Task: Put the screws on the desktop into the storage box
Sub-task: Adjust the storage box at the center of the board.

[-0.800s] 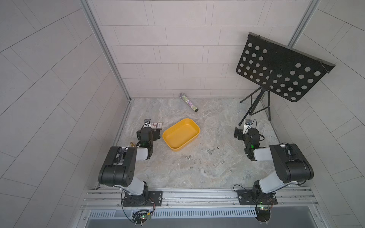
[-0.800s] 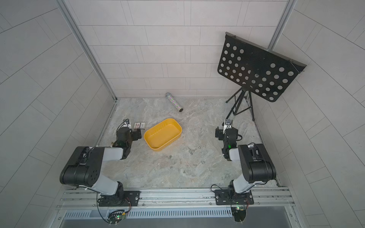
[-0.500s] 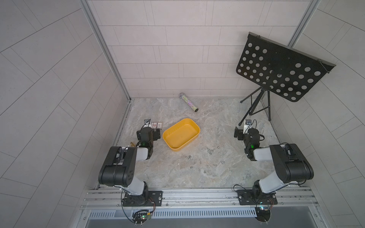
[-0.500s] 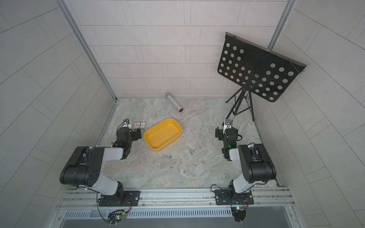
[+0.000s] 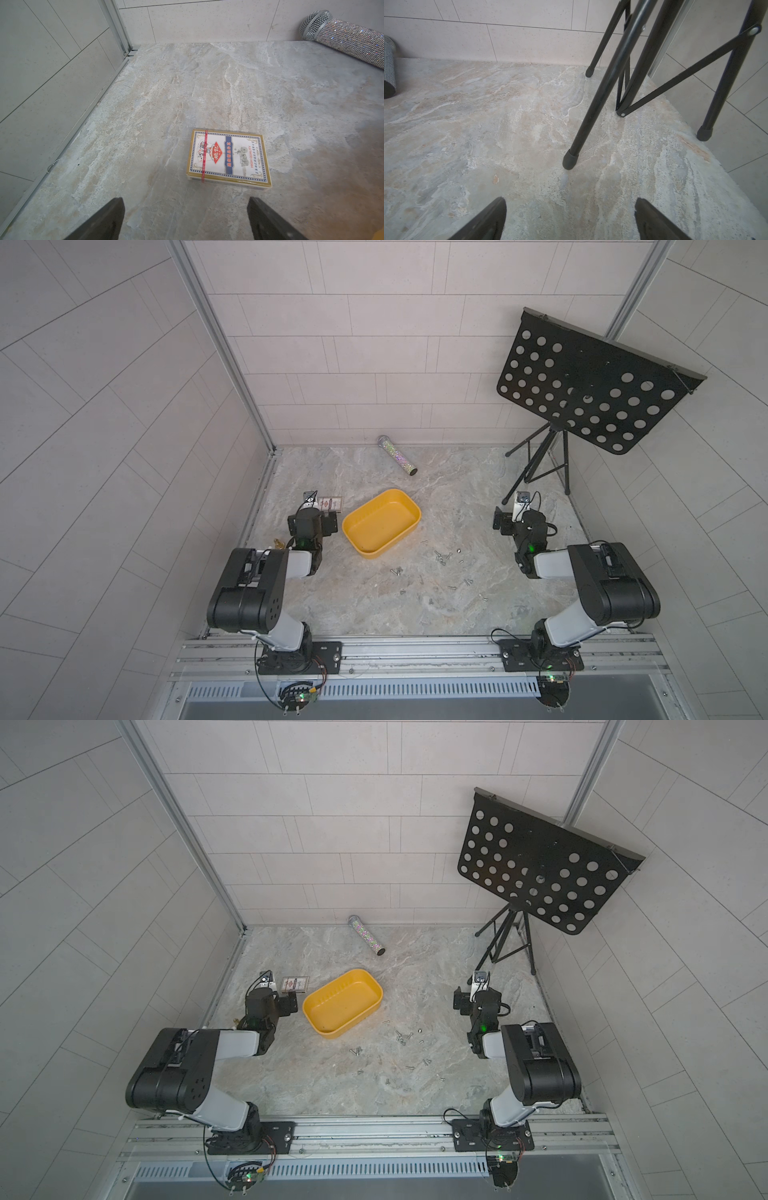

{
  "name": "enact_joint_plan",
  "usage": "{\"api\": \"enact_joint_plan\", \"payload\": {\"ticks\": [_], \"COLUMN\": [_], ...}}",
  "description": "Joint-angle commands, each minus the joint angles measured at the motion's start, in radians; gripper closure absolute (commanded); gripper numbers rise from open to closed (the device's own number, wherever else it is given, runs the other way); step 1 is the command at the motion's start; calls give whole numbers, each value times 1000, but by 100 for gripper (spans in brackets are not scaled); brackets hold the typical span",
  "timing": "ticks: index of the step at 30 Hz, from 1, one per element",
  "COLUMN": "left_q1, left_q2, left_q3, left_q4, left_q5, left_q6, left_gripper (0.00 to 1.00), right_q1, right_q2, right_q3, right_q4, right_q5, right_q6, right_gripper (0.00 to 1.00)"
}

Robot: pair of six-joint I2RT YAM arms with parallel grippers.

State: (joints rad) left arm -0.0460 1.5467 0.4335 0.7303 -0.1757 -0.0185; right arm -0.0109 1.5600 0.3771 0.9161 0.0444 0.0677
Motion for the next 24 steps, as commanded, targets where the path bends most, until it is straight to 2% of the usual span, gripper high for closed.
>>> {"api": "enact_joint_plan", "payload": {"ticks": [1,18,20,24], "left_q1": [3,5,4,-2], "left_q2": [-9,-19,-54,-148], "left_q3": [20,22,61,147], "left_q4": [-7,-9,-109,-355], "left_q5": [7,13,8,-73], "left_q6": [-4,1,-2,-61], "left_gripper": [0,0,0,0], "right_q1": [-2,-2,-1,12], "right_q2": [3,1,-20,-122], "right_q3": [0,1,13,97], "right_q4": [3,2,-34,-272], "right_q5": [-4,-2,25,94], "right_q6": [8,7,12,13], "right_gripper": [0,2,3,3]}}
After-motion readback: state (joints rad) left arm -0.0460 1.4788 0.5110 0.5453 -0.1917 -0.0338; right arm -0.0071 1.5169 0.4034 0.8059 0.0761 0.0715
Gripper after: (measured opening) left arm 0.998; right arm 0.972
